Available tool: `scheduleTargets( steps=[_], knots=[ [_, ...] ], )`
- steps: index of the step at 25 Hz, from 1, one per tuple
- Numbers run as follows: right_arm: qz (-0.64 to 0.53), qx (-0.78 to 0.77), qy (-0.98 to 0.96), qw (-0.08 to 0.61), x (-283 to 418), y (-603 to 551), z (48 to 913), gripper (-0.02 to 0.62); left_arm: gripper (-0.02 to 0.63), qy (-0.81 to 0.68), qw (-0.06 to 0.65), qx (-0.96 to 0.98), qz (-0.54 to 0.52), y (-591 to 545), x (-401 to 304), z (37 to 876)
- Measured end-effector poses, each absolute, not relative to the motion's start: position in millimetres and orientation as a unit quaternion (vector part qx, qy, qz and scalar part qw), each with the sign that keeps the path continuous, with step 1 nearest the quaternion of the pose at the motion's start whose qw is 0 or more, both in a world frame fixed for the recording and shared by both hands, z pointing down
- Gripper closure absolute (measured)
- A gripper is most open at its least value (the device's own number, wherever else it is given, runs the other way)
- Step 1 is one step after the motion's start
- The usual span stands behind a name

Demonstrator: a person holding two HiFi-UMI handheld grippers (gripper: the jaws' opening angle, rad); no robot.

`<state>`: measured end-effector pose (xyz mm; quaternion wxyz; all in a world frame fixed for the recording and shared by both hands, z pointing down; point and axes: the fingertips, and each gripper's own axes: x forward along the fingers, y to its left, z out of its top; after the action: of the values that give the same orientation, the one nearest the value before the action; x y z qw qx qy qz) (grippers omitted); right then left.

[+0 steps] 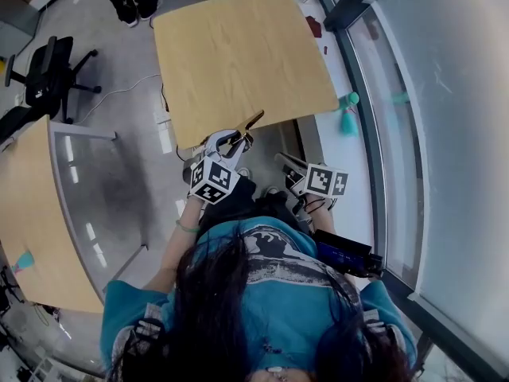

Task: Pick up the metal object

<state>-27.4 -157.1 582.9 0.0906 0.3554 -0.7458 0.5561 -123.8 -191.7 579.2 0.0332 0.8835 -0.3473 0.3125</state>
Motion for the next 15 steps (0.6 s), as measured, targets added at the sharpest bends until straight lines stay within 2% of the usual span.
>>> scheduleTargets(
  steps=[9, 15],
  knots=[
    [0.549, 0.32, -0.765, 0.104, -20, -110, 577, 0.575, 0.518, -0.372, 0.011, 0.871, 0.321, -140, -105, 561],
    [0.538, 0.314, -0.776, 0.097, 29, -32, 575, 0.575, 0.518, -0.387, 0.001, 0.866, 0.317, -62, -54, 546]
  ],
)
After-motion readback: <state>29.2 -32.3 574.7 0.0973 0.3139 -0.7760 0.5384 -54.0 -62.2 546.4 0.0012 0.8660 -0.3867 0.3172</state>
